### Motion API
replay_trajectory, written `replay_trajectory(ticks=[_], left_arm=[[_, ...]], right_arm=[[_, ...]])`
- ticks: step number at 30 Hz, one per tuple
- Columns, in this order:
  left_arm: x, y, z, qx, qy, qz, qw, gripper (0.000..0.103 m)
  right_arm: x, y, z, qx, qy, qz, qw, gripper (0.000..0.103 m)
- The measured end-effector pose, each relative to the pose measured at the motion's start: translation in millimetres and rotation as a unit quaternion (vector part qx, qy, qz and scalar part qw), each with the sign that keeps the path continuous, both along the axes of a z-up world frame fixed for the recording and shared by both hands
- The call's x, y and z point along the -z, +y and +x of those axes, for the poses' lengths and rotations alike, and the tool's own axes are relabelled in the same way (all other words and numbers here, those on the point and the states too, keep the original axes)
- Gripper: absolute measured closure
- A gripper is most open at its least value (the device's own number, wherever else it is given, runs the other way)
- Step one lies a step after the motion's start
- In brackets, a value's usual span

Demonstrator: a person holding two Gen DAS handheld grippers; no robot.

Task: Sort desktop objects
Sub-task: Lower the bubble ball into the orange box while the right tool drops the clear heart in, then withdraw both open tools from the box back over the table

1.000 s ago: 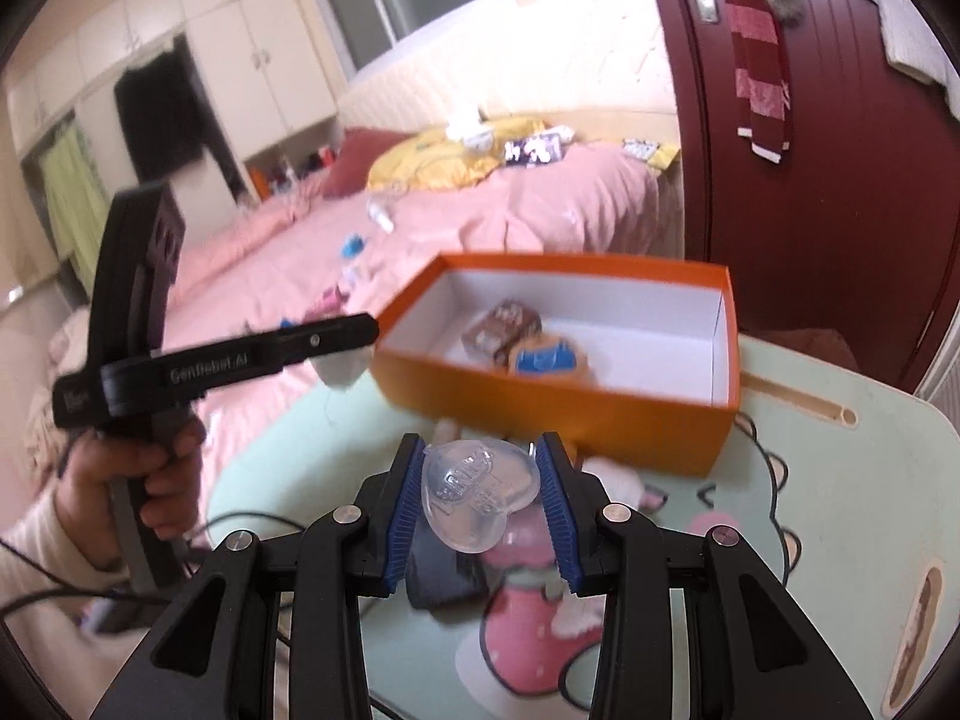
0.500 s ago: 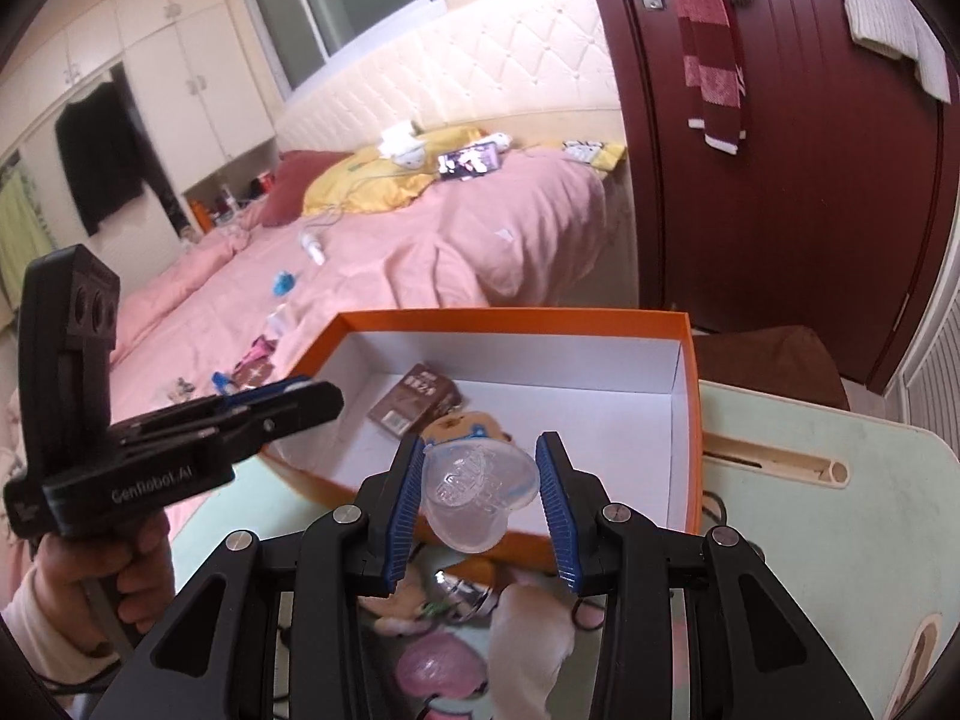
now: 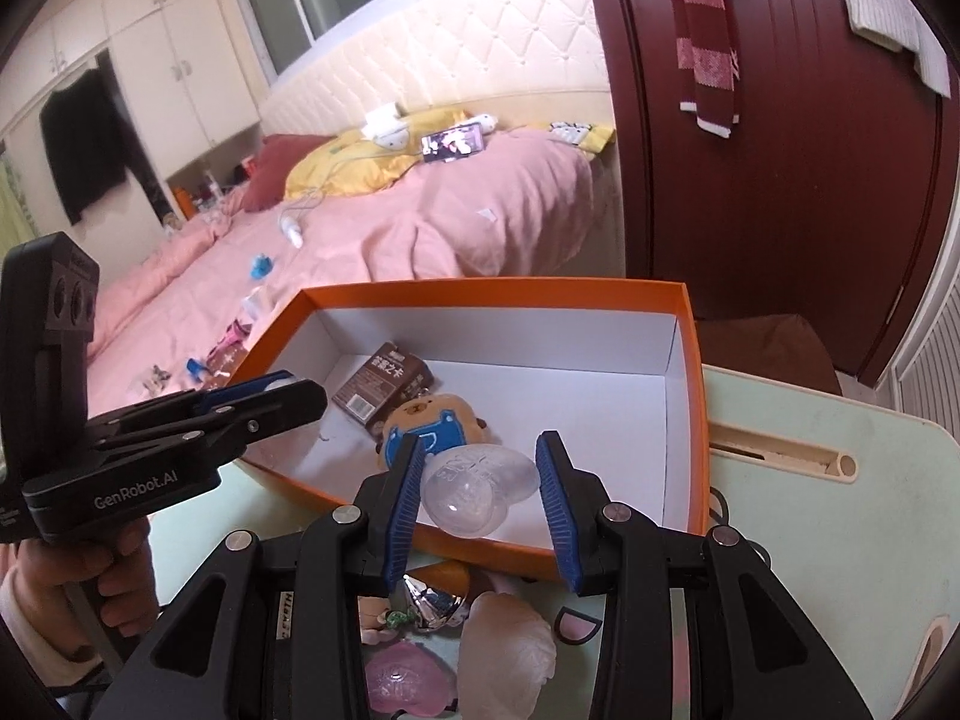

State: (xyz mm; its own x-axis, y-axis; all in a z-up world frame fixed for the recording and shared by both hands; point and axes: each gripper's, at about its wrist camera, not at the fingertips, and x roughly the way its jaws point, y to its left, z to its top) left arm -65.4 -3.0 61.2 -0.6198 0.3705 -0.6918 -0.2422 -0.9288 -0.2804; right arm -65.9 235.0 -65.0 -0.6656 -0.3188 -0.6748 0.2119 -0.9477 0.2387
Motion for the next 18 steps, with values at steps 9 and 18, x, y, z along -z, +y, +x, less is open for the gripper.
replay_trajectory(ticks=[9, 18], left_arm=[[-2, -3, -4, -0.017, -0.005, 0.01, 0.9998, 0.051], [-34, -12, 4, -0.051, 0.039, 0.035, 0.9974, 0.023]], right_arm=[[-1, 2, -2, -0.003, 0.002, -0.007, 1.0, 0.045], [-22, -4, 8, 0.003, 0.04, -0.001, 0.999, 0.025]])
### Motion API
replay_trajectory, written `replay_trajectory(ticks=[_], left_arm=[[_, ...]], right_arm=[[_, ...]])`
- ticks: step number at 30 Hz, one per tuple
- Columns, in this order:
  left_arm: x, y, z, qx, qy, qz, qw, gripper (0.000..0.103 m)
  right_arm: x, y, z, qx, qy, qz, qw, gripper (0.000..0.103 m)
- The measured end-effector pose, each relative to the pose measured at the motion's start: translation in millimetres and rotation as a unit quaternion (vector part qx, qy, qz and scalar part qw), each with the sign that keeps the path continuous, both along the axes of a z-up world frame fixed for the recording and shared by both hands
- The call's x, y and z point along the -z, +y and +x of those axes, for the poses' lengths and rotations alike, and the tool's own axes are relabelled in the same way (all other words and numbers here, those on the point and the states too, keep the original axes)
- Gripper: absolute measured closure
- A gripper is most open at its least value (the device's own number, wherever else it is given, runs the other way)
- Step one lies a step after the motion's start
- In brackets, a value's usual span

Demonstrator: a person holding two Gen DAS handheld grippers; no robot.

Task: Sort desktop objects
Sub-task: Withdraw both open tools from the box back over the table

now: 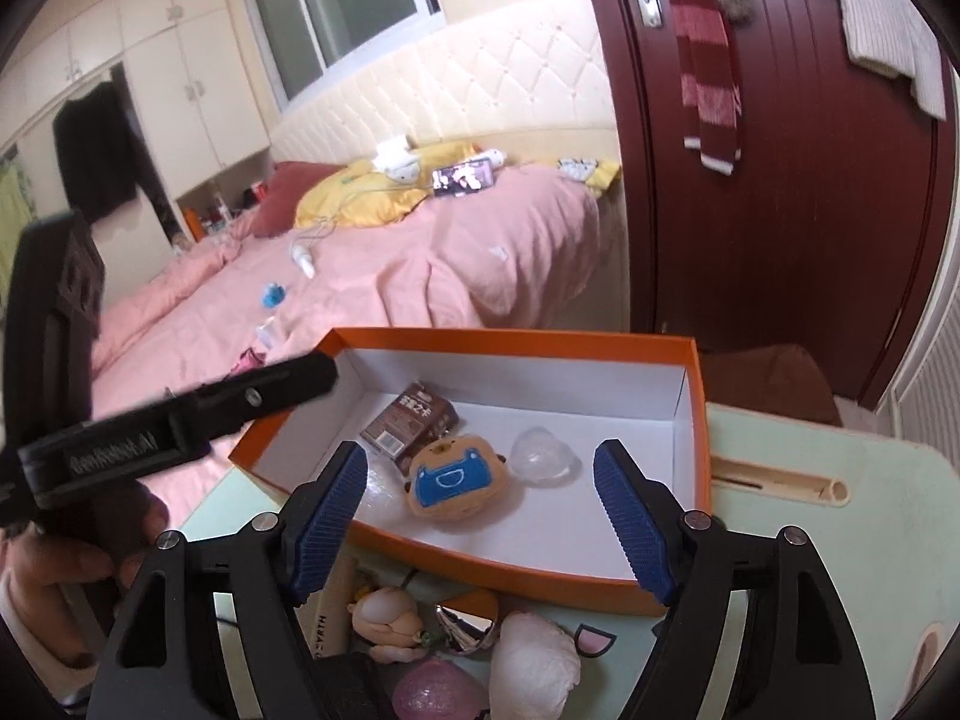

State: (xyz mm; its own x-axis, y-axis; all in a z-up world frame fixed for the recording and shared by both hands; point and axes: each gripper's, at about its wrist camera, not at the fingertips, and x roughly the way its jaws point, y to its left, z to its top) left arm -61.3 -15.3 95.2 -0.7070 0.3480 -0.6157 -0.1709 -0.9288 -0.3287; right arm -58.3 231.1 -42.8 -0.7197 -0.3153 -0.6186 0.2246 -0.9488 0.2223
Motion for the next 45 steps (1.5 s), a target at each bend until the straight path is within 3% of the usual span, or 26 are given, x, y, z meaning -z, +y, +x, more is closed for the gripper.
replay_trajectory(ticks=[5, 15, 22, 28, 32, 35, 36, 37, 45], left_arm=[[-4, -10, 9, -0.011, 0.001, -0.011, 0.9999, 0.023], [13, -32, 51, -0.026, -0.037, -0.034, 0.9984, 0.023], [42, -27, 85, 0.001, -0.083, -0.057, 0.9949, 0.023], [64, -18, 95, 0.022, -0.131, -0.091, 0.987, 0.023], [70, -15, 97, 0.021, -0.122, -0.119, 0.9851, 0.021], [75, -8, 97, 0.017, -0.112, -0.157, 0.981, 0.01], [78, -4, 98, 0.014, -0.109, -0.176, 0.9783, 0.0], [80, -2, 98, 0.011, -0.105, -0.186, 0.9769, 0.0], [84, -3, 96, -0.004, -0.084, -0.179, 0.9802, 0.0]], right_arm=[[-4, 3, 9, 0.001, 0.003, 0.0, 1.0, 0.025], [-2, 22, 46, 0.032, -0.008, -0.006, 0.999, 0.025], [19, 34, 85, 0.056, -0.045, -0.003, 0.997, 0.025], [36, 25, 108, 0.043, -0.08, 0.006, 0.996, 0.025], [50, 21, 108, 0.044, -0.113, 0.016, 0.993, 0.025], [57, 23, 105, 0.051, -0.122, 0.022, 0.991, 0.022], [59, 24, 104, 0.053, -0.122, 0.025, 0.991, 0.022], [60, 24, 104, 0.055, -0.121, 0.028, 0.991, 0.021], [71, 16, 100, 0.042, -0.109, 0.077, 0.99, 0.003]])
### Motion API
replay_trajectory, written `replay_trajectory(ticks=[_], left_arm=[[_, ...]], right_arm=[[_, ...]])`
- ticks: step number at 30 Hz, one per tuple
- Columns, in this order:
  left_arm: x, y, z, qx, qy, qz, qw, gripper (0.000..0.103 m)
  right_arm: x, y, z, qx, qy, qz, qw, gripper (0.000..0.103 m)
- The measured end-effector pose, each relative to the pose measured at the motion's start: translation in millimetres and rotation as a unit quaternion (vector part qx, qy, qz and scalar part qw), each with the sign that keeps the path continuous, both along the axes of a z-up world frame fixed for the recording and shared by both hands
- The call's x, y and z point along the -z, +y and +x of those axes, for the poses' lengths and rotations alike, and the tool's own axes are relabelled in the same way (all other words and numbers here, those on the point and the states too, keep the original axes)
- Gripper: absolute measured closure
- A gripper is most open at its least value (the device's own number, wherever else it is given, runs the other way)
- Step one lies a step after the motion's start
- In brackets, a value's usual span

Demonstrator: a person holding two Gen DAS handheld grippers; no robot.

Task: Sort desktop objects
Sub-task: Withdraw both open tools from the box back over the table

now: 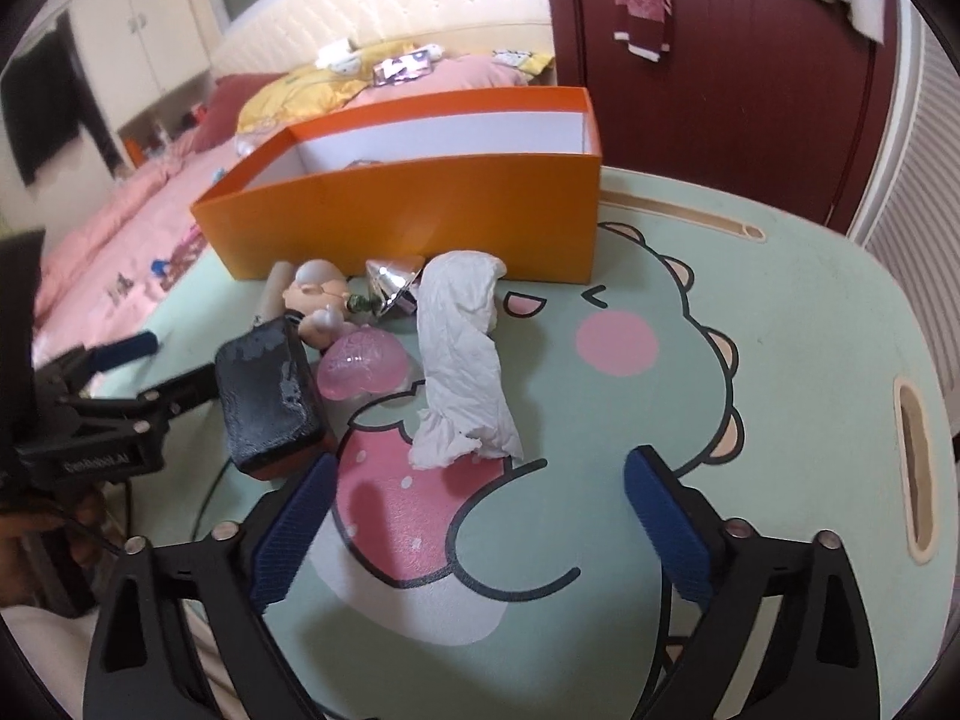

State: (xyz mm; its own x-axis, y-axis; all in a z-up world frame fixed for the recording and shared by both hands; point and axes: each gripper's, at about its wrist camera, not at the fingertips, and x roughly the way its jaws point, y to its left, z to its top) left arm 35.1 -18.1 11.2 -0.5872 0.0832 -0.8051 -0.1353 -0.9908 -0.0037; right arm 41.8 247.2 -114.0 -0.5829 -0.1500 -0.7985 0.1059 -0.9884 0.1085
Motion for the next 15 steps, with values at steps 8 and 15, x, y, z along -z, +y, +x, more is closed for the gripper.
replay_trajectory(ticks=[8, 15], left_arm=[[-2, 3, 0, 0.0, 0.001, -0.001, 1.0, 0.0], [-2, 4, -3, 0.002, 0.001, -0.001, 1.0, 0.0]], right_arm=[[5, -8, -3, -0.006, 0.005, 0.039, 0.999, 0.001], [9, -3, 22, -0.004, 0.008, 0.038, 0.999, 0.0]])
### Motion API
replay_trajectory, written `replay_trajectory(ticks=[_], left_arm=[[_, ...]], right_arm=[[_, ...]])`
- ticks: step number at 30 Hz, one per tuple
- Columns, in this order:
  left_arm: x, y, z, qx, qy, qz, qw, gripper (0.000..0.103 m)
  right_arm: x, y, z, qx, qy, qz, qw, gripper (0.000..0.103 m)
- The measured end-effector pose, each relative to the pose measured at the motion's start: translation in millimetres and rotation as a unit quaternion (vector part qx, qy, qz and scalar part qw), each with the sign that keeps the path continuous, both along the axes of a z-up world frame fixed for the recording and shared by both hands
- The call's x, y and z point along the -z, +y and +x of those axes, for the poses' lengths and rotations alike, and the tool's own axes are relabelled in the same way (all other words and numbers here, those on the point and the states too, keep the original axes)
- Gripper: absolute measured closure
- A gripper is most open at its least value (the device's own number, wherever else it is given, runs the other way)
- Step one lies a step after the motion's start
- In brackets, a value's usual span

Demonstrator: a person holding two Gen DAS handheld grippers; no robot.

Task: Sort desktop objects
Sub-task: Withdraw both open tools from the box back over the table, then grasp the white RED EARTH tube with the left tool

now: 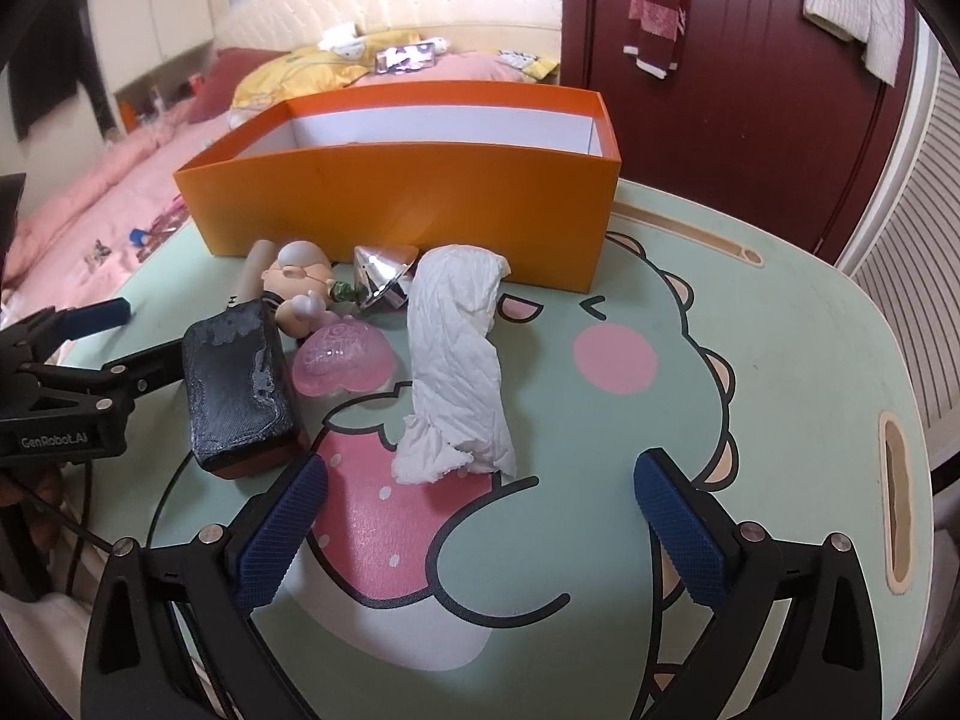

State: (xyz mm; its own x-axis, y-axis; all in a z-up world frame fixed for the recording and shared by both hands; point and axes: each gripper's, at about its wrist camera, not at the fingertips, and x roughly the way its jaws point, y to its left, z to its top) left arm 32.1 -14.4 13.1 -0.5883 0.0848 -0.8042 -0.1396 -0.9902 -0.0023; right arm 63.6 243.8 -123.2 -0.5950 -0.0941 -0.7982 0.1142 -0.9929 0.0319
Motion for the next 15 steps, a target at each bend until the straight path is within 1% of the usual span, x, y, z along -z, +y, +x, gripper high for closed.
replay_trajectory(ticks=[3, 6, 7, 8, 10, 13, 14, 15], left_arm=[[-1, 0, -1, 0.002, -0.004, -0.001, 1.0, 0.0], [-3, 1, -6, 0.01, -0.022, 0.002, 0.9997, 0.001], [-6, 1, -8, 0.014, -0.027, 0.01, 0.9995, 0.001], [-11, 1, -9, 0.018, -0.025, 0.028, 0.9991, 0.007], [-22, 2, -10, 0.023, -0.017, 0.059, 0.9979, 0.008], [-33, 10, -18, 0.029, -0.008, 0.071, 0.997, 0.009], [-35, 15, -22, 0.033, -0.005, 0.069, 0.9971, 0.015], [-35, 21, -26, 0.039, -0.006, 0.064, 0.9971, 0.025]], right_arm=[[-1, -1, -1, 0.0, 0.0, 0.0, 1.0, 0.0], [-3, -1, -2, 0.0, -0.001, -0.001, 1.0, 0.0], [-4, -1, -4, 0.0, -0.001, -0.001, 1.0, 0.0], [-4, -1, -6, 0.0, -0.001, -0.001, 1.0, 0.0], [-5, -2, -7, -0.001, -0.001, -0.002, 1.0, 0.0], [-7, -3, -13, -0.001, -0.001, -0.003, 1.0, 0.0], [-7, -2, -14, -0.002, -0.001, -0.003, 1.0, 0.0], [-7, -2, -14, -0.002, -0.001, -0.003, 1.0, 0.0]])
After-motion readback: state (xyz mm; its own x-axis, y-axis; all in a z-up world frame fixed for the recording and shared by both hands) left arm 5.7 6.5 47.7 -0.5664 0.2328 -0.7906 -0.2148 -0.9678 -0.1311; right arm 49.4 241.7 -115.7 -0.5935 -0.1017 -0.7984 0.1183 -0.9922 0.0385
